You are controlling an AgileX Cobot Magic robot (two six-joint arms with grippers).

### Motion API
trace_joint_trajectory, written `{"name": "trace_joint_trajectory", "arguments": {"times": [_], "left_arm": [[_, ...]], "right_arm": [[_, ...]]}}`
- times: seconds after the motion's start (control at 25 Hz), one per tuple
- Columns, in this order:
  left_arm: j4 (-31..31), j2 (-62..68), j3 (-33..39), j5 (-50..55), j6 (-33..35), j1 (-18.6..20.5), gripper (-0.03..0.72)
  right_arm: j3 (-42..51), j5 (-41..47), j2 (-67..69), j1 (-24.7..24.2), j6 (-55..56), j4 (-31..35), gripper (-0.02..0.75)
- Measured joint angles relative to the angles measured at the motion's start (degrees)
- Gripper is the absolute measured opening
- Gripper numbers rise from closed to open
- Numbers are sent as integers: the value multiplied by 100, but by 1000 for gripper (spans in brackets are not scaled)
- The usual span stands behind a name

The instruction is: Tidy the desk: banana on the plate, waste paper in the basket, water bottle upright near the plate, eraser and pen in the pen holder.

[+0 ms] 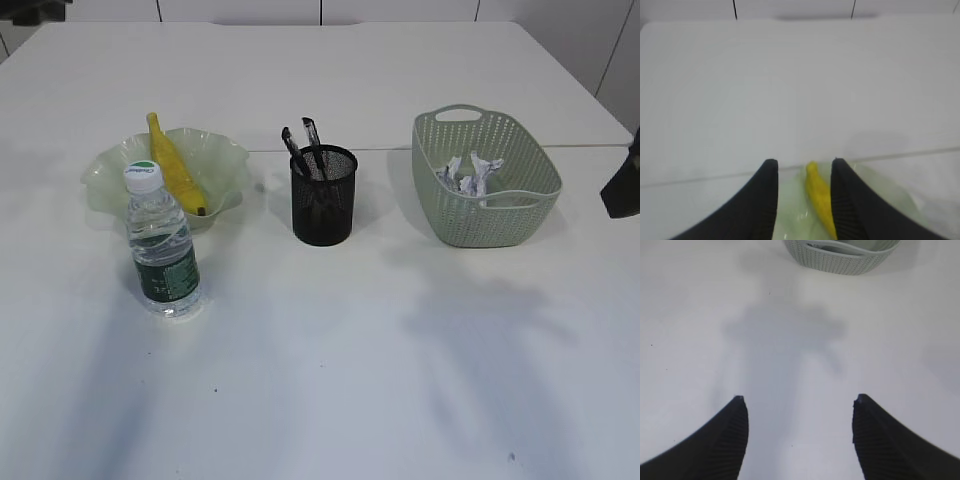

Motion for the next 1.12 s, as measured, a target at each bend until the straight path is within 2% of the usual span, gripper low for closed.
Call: {"name": "trace_joint_trajectory", "arguments": {"times": [0.12, 0.52, 0.84, 1.12], "left_arm": [[397, -112, 0, 1052, 10, 22, 244], [581, -144, 0, 4150, -421, 22, 244], [1232, -259, 0, 4966, -1074, 22, 276], [1316, -1029, 329, 5036, -1174, 24, 286]], "right_arm": [[0, 12, 0, 0, -10, 0, 486], [0, 22, 0, 0, -10, 0, 486], [0, 22, 0, 0, -10, 0, 486], [0, 56, 0, 0, 91, 0, 486]]}}
